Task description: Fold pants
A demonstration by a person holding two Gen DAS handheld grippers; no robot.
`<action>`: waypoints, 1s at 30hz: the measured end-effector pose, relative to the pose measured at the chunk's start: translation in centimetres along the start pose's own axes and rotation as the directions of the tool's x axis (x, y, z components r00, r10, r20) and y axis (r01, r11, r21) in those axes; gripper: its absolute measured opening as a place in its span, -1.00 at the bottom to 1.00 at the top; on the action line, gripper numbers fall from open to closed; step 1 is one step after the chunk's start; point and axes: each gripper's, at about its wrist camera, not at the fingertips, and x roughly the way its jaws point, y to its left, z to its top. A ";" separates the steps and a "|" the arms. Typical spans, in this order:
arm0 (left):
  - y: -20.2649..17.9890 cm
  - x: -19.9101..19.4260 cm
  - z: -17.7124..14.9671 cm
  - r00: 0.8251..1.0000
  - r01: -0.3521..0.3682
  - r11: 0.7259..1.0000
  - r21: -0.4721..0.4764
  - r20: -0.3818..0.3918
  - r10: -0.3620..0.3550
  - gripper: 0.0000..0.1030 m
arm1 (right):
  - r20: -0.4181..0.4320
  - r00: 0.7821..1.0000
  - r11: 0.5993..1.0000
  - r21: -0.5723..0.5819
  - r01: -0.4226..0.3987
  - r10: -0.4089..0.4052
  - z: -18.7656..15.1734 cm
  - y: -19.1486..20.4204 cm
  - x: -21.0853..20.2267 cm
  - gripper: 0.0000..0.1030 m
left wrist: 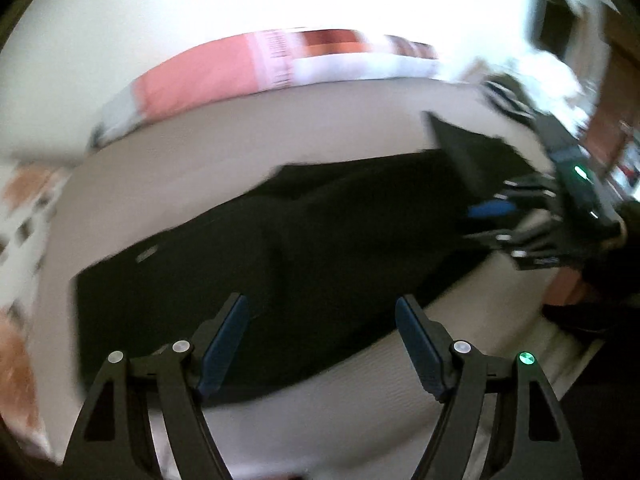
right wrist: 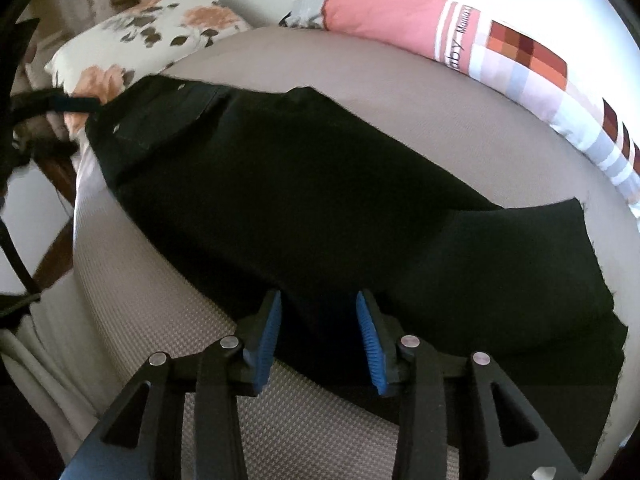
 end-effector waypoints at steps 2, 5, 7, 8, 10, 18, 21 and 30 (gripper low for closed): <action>-2.0 2.2 0.9 0.999 0.035 0.997 0.062 -0.005 -0.035 0.47 | -0.001 1.000 0.999 0.031 -0.012 0.012 0.2 -0.5 -0.1 -0.25; -4.3 5.4 1.8 0.999 0.048 0.992 0.114 -0.021 -0.046 0.39 | 0.019 1.000 0.999 0.048 0.009 -0.010 0.3 -1.1 -0.5 -0.25; -5.6 7.4 2.1 0.997 0.073 0.989 0.131 -0.044 -0.068 0.28 | 0.029 1.000 0.998 0.060 -0.002 0.001 0.4 -1.5 -0.7 -0.25; -5.9 8.3 2.0 0.995 0.085 0.986 0.140 -0.057 -0.078 0.21 | 0.030 1.000 0.998 0.065 -0.002 0.000 0.4 -1.7 -0.7 -0.25; -6.7 9.7 1.8 0.993 0.094 0.983 0.161 -0.091 -0.080 0.16 | 0.041 0.999 0.996 0.094 0.000 -0.004 0.2 -2.5 -1.3 -0.25; -9.0 9.4 0.6 0.987 0.148 0.971 0.189 -0.096 -0.132 0.16 | 0.022 0.999 0.956 0.291 0.029 -0.037 -2.5 -8.1 -3.1 -0.24; -10.0 10.1 0.4 0.989 0.130 0.967 0.220 -0.105 -0.109 0.16 | 0.004 0.999 0.960 0.275 0.044 -0.047 -3.3 -7.8 -3.0 -0.24; -10.9 11.2 0.9 0.989 0.125 0.971 0.202 -0.101 -0.107 0.16 | -0.068 0.993 0.990 0.102 0.099 -0.092 -4.0 -5.0 -0.7 -0.24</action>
